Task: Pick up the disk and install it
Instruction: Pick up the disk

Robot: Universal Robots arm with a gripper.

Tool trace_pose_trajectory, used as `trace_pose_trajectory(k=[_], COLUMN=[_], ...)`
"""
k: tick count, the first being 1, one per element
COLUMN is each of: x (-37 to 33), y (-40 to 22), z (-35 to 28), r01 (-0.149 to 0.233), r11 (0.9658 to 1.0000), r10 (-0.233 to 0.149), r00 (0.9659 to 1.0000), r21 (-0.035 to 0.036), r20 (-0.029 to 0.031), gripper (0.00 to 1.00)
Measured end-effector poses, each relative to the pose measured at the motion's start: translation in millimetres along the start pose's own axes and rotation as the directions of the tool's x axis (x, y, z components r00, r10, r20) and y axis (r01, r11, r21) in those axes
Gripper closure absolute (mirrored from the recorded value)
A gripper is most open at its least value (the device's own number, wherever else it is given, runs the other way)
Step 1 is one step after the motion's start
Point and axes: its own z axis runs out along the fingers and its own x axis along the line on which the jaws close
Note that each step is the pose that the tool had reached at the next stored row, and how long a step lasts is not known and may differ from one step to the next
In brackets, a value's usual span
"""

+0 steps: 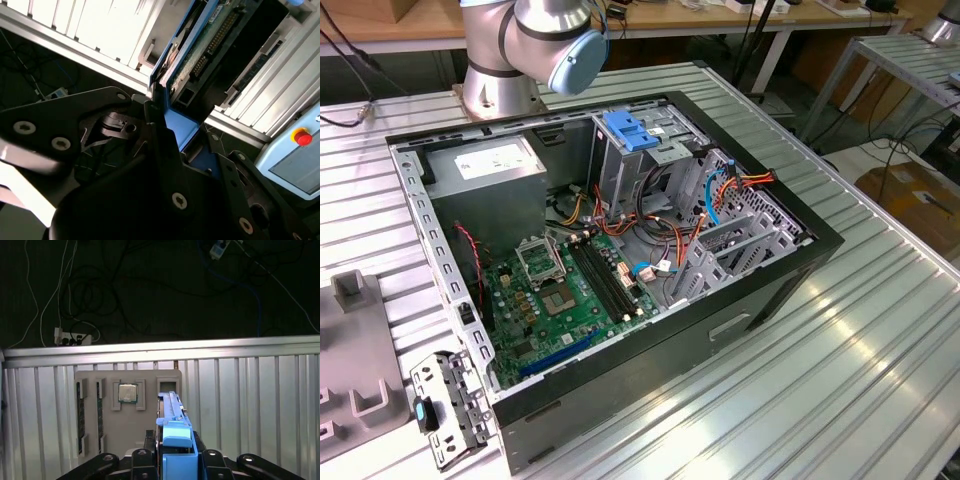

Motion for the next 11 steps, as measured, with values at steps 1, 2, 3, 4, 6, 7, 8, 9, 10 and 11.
trace_pose_trajectory(k=[1, 2, 3, 4, 6, 7, 8, 9, 10, 11], x=[0.0, 0.0, 0.0, 0.1, 0.1, 0.1, 0.1, 0.1, 0.2, 0.2], y=[0.0, 0.0, 0.0, -0.1, -0.1, -0.1, -0.1, -0.1, -0.2, -0.2], z=[-0.7, -1.3, -2.0, -3.0, -4.3, -5.5, -6.5, -7.4, -8.0, -8.8], r01=[0.000, 0.000, 0.000, 0.000, 0.000, 0.000, 0.000, 0.000, 0.000, 0.000], r11=[1.0000, 1.0000, 1.0000, 1.0000, 1.0000, 1.0000, 1.0000, 1.0000, 1.0000, 1.0000], r10=[0.000, 0.000, 0.000, 0.000, 0.000, 0.000, 0.000, 0.000, 0.000, 0.000], r00=[1.0000, 1.0000, 1.0000, 1.0000, 1.0000, 1.0000, 1.0000, 1.0000, 1.0000, 1.0000], r21=[-0.0001, -0.0001, -0.0002, -0.0003, -0.0005, -0.0007, -0.0008, -0.0010, -0.0011, -0.0013], r20=[0.0000, 0.0000, 0.0000, 0.0000, 0.0000, 0.0000, 0.0000, -0.0001, 0.0000, -0.0001], gripper=[0.63, 0.63, 0.63, 0.63, 0.63, 0.63, 0.63, 0.63, 0.63, 0.63])
